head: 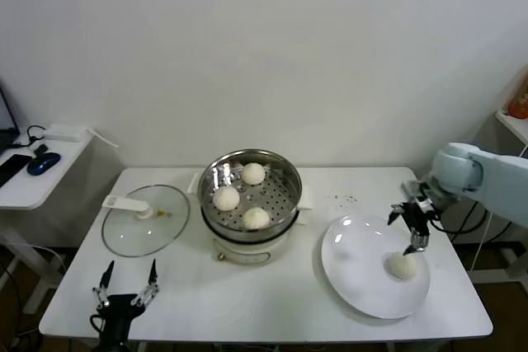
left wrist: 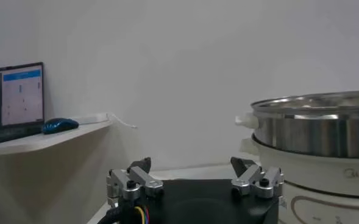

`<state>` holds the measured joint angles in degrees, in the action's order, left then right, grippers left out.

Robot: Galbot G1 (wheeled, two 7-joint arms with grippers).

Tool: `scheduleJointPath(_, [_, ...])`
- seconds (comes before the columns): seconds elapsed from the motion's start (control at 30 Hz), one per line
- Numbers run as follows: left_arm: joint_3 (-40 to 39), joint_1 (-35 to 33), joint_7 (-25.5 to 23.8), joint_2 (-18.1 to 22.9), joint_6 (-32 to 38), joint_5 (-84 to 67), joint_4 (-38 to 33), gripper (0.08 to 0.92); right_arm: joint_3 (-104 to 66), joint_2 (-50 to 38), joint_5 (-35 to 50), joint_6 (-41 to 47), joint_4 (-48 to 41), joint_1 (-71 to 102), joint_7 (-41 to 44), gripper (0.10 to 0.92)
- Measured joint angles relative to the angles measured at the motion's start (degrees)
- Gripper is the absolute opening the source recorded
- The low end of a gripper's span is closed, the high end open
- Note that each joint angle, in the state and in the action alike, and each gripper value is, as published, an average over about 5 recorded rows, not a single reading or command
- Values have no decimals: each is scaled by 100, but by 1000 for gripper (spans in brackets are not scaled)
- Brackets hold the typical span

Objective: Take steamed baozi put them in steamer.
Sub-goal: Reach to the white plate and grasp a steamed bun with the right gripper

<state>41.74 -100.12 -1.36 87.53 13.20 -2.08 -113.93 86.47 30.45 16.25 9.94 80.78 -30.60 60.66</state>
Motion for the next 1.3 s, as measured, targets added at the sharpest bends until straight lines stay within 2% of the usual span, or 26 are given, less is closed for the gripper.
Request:
scheduleJointPath(0.5, [-11,-22,1,26,12,47,40,823,-872,-66,-721,17,-528,1288,-126,823])
scheduleJointPath(1.3, [-18,22,4,30,8,63,115,823,-1287,268,-916,103,-810,1894,-201,817])
